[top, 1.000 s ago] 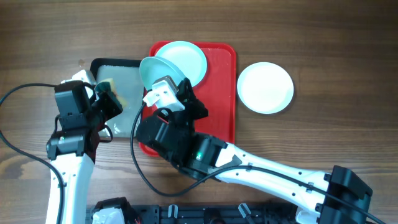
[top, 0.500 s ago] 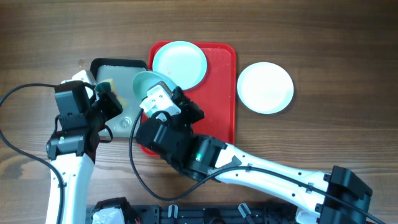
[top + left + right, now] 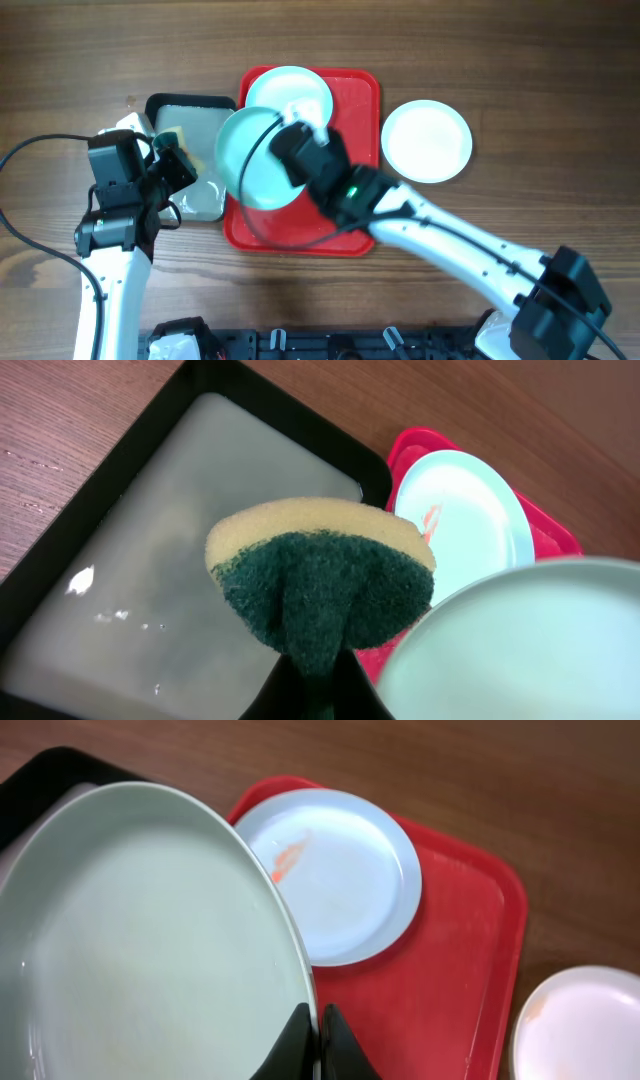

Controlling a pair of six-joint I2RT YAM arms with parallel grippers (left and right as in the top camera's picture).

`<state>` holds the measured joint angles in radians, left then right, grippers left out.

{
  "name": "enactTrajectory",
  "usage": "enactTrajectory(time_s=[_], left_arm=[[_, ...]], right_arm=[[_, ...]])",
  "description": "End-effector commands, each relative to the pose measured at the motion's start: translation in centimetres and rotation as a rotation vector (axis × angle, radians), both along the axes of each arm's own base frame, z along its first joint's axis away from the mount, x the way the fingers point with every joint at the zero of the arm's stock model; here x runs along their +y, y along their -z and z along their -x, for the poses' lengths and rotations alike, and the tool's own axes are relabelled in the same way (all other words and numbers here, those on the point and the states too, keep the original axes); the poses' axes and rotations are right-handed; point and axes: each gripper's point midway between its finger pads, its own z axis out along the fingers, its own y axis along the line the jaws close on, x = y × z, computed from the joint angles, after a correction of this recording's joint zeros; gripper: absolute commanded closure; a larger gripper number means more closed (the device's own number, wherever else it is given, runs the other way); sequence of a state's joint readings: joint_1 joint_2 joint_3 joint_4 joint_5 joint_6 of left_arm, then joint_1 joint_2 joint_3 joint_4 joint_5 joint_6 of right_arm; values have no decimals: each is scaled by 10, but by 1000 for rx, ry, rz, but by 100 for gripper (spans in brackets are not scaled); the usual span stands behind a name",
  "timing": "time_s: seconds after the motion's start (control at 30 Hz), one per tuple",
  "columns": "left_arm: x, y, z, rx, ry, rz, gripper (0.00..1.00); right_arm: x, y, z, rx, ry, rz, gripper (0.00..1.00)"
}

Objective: Clean dirty plates on tray and stack at the side
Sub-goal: 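Carry the light-blue plate right and set it on the white plate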

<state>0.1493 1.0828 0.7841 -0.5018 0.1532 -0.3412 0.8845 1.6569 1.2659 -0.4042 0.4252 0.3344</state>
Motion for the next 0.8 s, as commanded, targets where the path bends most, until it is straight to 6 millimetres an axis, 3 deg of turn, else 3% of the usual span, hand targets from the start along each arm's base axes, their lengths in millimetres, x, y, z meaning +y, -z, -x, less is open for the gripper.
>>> enactTrajectory(time_s=[0.0,0.2,0.37,0.5,0.63,0.77], left_arm=[[3,4,1,8,-2,-14,96],[3,4,1,11,-2,-13,96],[3,5,2,16,-2,-12,96],[3,5,2,15,-2,-12,96],[3,5,2,15,-2,-12,96],[3,5,2,16,-2,-12,96]], right_arm=[[-9,17,-10,205,-25,-178,96],[-82,21,-55,304,112,-316,96],[-173,28,-84,345,305,-379,96],[-234,37,-86,371,456,-371,96],[-293,49,-76,406,625,-321,95],[-328,55,-66,417,732,-276,96]])
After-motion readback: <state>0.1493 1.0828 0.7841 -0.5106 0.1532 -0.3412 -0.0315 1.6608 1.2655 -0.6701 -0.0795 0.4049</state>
